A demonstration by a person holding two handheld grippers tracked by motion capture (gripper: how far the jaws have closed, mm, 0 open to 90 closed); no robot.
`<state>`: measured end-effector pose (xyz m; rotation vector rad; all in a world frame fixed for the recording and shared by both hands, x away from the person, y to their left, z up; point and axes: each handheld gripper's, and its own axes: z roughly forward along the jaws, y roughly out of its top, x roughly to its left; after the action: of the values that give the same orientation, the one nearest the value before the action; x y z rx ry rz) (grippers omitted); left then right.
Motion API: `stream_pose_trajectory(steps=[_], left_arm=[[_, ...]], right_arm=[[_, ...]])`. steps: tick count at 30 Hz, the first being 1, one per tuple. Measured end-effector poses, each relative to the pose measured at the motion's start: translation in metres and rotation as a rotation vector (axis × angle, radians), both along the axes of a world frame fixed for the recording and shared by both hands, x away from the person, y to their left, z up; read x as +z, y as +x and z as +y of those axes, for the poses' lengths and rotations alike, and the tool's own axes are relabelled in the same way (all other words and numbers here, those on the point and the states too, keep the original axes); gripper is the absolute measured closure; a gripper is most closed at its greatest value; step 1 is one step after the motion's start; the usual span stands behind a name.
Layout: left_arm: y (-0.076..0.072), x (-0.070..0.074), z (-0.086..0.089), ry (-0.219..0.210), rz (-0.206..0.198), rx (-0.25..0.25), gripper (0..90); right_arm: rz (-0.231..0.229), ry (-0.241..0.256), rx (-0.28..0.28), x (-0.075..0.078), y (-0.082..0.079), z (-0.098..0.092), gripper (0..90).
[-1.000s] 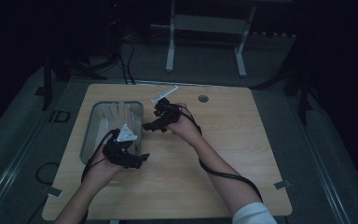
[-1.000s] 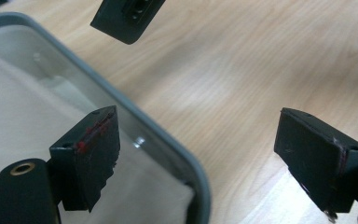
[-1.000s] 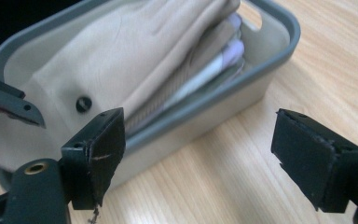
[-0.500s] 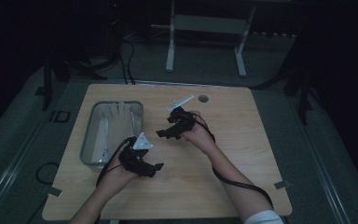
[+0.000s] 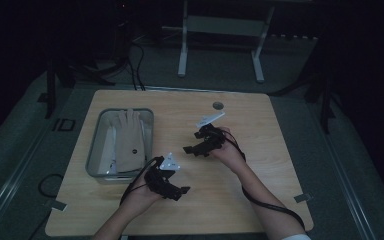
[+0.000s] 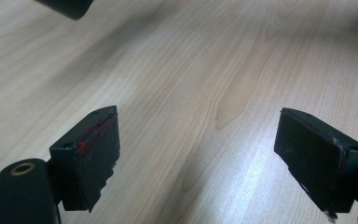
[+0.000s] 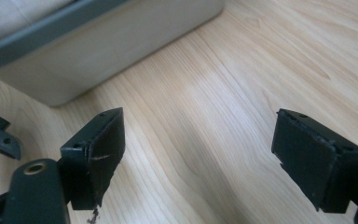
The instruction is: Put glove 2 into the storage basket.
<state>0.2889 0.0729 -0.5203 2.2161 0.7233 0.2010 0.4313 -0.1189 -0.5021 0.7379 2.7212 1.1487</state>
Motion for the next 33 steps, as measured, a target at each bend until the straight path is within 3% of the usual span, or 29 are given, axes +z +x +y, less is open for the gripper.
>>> stream_pose_trajectory(steps=[5,9,15,33], left_arm=[[0.001,-0.01,-0.009,-0.007,0.014,-0.023,14.6],[0.002,-0.017,-0.015,-0.06,0.016,-0.014,14.6],[0.003,-0.027,-0.025,-0.03,0.022,-0.053,14.6],[0.001,-0.039,-0.046,-0.019,0.024,-0.136,14.6]], right_arm=[[-0.008,0.01,-0.004,-0.008,-0.004,-0.012,16.9],[0.007,0.006,-0.019,-0.017,-0.006,-0.021,16.3],[0.001,0.025,-0.014,-0.025,-0.012,-0.036,15.1],[-0.029,0.046,-0.04,-0.044,-0.036,-0.087,14.1]])
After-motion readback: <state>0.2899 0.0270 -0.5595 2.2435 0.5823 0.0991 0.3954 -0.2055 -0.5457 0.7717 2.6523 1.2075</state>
